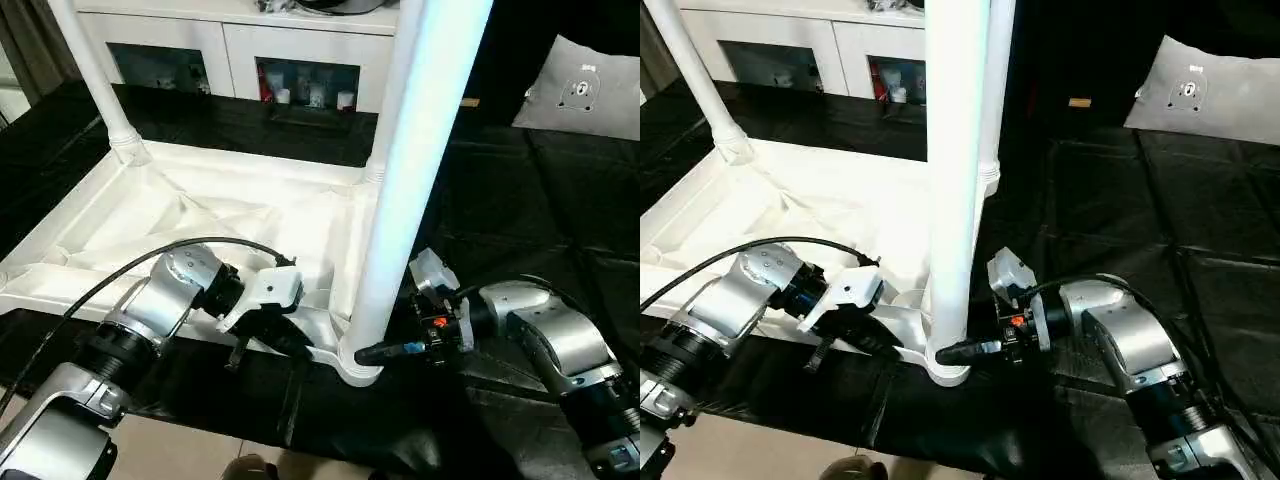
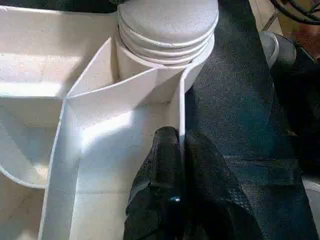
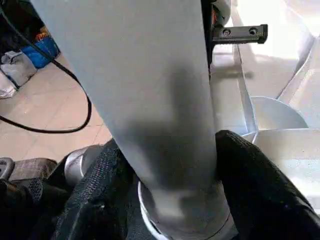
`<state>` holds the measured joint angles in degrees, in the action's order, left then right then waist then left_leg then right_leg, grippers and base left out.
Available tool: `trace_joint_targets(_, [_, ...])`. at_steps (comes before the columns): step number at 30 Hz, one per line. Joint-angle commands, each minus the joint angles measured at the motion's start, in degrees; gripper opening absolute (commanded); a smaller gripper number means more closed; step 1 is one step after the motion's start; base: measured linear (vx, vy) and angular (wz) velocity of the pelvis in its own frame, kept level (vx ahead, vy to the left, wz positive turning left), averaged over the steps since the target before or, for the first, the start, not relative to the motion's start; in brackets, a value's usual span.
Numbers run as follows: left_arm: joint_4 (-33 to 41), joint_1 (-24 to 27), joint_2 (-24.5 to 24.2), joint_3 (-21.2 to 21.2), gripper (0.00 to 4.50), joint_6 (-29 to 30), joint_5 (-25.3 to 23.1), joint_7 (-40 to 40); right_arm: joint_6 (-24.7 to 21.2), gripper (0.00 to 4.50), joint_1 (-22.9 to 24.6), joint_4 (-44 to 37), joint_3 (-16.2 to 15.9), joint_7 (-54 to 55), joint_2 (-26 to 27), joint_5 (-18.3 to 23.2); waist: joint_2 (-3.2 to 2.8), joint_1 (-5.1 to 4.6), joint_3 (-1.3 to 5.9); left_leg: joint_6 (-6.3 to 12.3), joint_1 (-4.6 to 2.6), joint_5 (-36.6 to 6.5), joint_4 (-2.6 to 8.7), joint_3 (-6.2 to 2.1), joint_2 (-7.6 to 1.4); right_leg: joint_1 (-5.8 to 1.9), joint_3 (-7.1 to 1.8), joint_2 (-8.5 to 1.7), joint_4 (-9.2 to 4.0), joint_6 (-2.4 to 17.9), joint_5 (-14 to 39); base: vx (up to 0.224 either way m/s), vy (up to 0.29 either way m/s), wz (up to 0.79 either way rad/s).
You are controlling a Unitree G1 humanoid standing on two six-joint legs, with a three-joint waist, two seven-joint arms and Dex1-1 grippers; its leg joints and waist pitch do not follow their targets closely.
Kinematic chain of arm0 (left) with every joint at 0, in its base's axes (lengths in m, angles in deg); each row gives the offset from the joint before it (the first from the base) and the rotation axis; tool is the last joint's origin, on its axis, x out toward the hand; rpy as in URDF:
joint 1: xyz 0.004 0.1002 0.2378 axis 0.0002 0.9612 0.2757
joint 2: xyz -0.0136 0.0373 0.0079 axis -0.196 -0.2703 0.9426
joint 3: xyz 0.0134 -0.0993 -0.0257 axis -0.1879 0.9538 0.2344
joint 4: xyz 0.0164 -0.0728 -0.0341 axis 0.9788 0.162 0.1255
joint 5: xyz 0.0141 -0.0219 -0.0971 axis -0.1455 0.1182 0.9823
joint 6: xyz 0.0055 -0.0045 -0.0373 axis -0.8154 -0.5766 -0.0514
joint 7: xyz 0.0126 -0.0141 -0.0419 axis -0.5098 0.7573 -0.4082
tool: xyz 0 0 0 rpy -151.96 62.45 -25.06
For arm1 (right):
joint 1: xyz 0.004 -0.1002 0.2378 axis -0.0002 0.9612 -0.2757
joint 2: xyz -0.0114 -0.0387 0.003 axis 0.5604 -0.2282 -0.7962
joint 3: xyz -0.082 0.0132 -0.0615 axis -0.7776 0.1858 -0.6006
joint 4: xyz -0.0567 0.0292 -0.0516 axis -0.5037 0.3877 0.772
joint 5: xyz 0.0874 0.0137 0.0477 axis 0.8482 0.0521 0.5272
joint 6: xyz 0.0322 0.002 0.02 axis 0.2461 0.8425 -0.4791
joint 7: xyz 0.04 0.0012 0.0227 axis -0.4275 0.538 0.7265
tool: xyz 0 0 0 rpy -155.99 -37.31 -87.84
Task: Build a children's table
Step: Rotate leg to tighten
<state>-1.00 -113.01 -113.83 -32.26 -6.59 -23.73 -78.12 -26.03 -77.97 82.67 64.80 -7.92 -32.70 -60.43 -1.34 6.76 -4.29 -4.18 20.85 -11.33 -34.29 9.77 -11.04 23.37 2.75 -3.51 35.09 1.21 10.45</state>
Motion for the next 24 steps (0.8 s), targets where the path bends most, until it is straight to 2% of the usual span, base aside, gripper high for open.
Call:
trace_joint_targets(1, [2.1, -0.4, 1.1, -1.1, 0.00, 0.6, 0.8, -2.9, -2.1, 2.19, 0.6, -1.2, -0.5, -0.1, 0.3, 1.5, -0.05, -0.22, 4.37, 2.39, -0.44, -6.9, 3.83, -0.25, -2.09, -3.28, -2.47, -4.22, -3.69, 13.7, 9.3, 0.000, 0.000, 0.00])
trace_joint_targets(3, [2.1, -0.3, 1.2, -0.9, 0.00, 0.7, 0.9, -2.6, -2.3, 2.17, 0.7, -1.4, -0.5, 0.1, 0.3, 1.6, 0.05, -0.23, 4.40, 2.31, -0.44, -7.0, 3.82, -0.25, -2.07, -3.29, -2.46, -4.21, -3.72, 13.6, 9.4, 0.000, 0.000, 0.00])
trace_joint_targets(5, [2.4, -0.2, 1.9, 0.1, 0.00, 2.6, 0.3, 1.8, -4.2, 2.15, 2.5, -3.0, 0.9, 5.2, 2.3, 1.9, -0.13, -0.20, 4.35, 2.18, -0.49, -7.1, 3.85, -0.25, -2.14, -3.23, -2.52, -4.18, -3.78, 13.5, 9.4, 0.000, 0.000, 0.00])
trace_joint_targets(8, [3.3, -0.5, 3.2, 1.0, 0.00, 6.5, -0.1, 6.3, -3.8, 2.13, 3.9, -3.6, 2.5, 12.0, 5.2, 0.5, 0.14, -0.54, 4.18, 1.39, -0.39, -8.1, 4.00, -0.28, -1.95, -3.20, -2.53, -4.20, -3.98, 12.7, 11.7, 0.000, 0.000, 0.00])
trace_joint_targets(9, [3.6, -0.8, 4.8, 2.1, 0.00, 9.6, -0.2, 10.2, -3.5, 2.12, 4.6, -3.5, 3.4, 18.0, 7.8, -1.2, 0.00, -0.89, 3.87, 0.50, -0.32, -9.8, 4.22, -0.42, -1.78, -3.07, -2.39, -4.31, -4.50, 11.3, 17.2, 0.000, 0.000, 0.00])
trace_joint_targets(11, [3.4, -1.0, 6.1, 3.1, 0.00, 10.9, -0.3, 13.0, -3.9, 2.11, 5.0, -3.7, 3.9, 21.3, 9.4, -1.9, 0.04, -1.05, 3.83, -0.12, -0.51, -10.6, 4.27, -0.51, -1.62, -3.08, -2.34, -4.38, -4.97, 9.8, 21.3, 0.000, 0.000, 0.00])
trace_joint_targets(12, [2.9, -1.2, 7.6, 4.2, 0.00, 12.2, -0.8, 16.5, -4.5, 2.10, 5.3, -3.7, 4.4, 25.2, 11.4, -2.8, -0.07, -1.64, 3.85, -0.56, -0.12, -10.1, 4.48, -0.71, -1.53, -3.29, -2.29, -4.26, -4.93, 8.8, 22.0, 0.000, 0.000, 0.00])
trace_joint_targets(13, [2.4, -1.5, 9.4, 5.5, 0.00, 13.9, -1.2, 20.6, -5.0, 2.09, 5.5, -3.5, 5.0, 29.9, 13.8, -4.0, 0.06, -1.96, 3.79, -0.55, -0.07, -10.1, 4.50, -0.63, -1.48, -3.23, -2.30, -4.14, -5.13, 8.5, 21.9, 0.000, 0.000, 0.00])
trace_joint_targets(14, [2.4, -1.5, 9.4, 5.5, 0.00, 13.9, -1.2, 20.6, -5.0, 2.08, 5.5, -3.5, 5.0, 29.9, 13.8, -4.0, -0.02, -2.46, 3.75, -0.90, -0.07, -10.6, 4.56, -0.77, -1.42, -3.21, -2.21, -4.18, -5.19, 8.4, 22.3, 0.000, 0.000, 0.00])
trace_joint_targets(15, [2.1, -1.6, 10.8, 6.7, 0.00, 15.2, -1.4, 24.1, -5.3, 2.08, 5.7, -3.4, 5.4, 33.6, 15.7, -5.1, 0.12, -3.05, 3.86, -0.91, -0.18, -10.8, 4.48, -0.73, -1.29, -3.20, -2.26, -4.11, -5.28, 8.4, 22.0, 0.000, 0.000, 0.00])
trace_joint_targets(16, [1.7, -1.9, 12.3, 7.8, 0.00, 16.6, -1.8, 27.9, -5.7, 2.07, 5.9, -3.3, 5.7, 37.4, 17.8, -6.1, 0.12, -3.05, 3.86, -0.91, -0.18, -10.8, 4.48, -0.73, -1.29, -3.20, -2.26, -4.11, -5.28, 8.4, 22.0, 0.000, 0.000, 0.00])
trace_joint_targets(17, [1.4, -2.1, 13.2, 8.5, 0.00, 17.3, -2.1, 30.2, -6.0, 2.06, 6.0, -3.2, 5.9, 39.7, 19.1, -6.6, 0.16, -3.57, 3.92, -0.60, -0.08, -10.0, 4.31, -0.66, -1.08, -3.25, -2.28, -4.05, -5.30, 8.5, 21.4, 0.000, 0.000, 0.00])
trace_joint_targets(19, [1.3, -2.2, 15.9, 10.0, 0.00, 19.6, -2.7, 36.2, -6.5, 2.04, 6.0, -2.8, 6.4, 45.7, 22.9, -8.1, 0.32, -3.92, 4.02, -0.06, -0.10, -8.9, 4.16, -0.55, -1.05, -3.18, -2.37, -3.92, -5.24, 8.8, 19.8, 0.000, 0.000, 0.00])
trace_joint_targets(21, [1.1, -2.3, 18.9, 11.6, 0.00, 21.5, -4.2, 42.6, -6.8, 2.04, 5.0, -1.1, 7.2, 53.4, 27.6, -10.1, 0.06, -4.26, 4.09, 0.15, -0.05, -7.9, 4.22, -0.55, -1.07, -3.13, -2.36, -3.70, -5.03, 9.6, 17.0, 0.000, 0.000, 0.00])
trace_joint_targets(23, [1.1, -2.3, 20.0, 12.0, 0.00, 21.7, -4.7, 44.8, -6.8, 2.04, 4.2, -0.2, 7.4, 55.9, 29.1, -10.8, 0.12, -4.32, 4.06, 0.56, -0.15, -8.4, 4.23, -0.52, -1.01, -3.24, -2.40, -3.70, -5.21, 9.7, 16.6, 0.000, 0.000, 0.00])
trace_joint_targets(24, [1.2, -2.2, 21.2, 12.1, 0.00, 21.8, -5.3, 46.8, -6.8, 2.04, 3.2, 1.1, 8.0, 59.4, 30.9, -11.9, -0.32, -4.57, 3.94, 0.31, -0.19, -8.9, 4.36, -0.54, -1.16, -2.95, -2.47, -3.68, -5.18, 10.0, 16.4, 0.000, 0.000, 0.00])
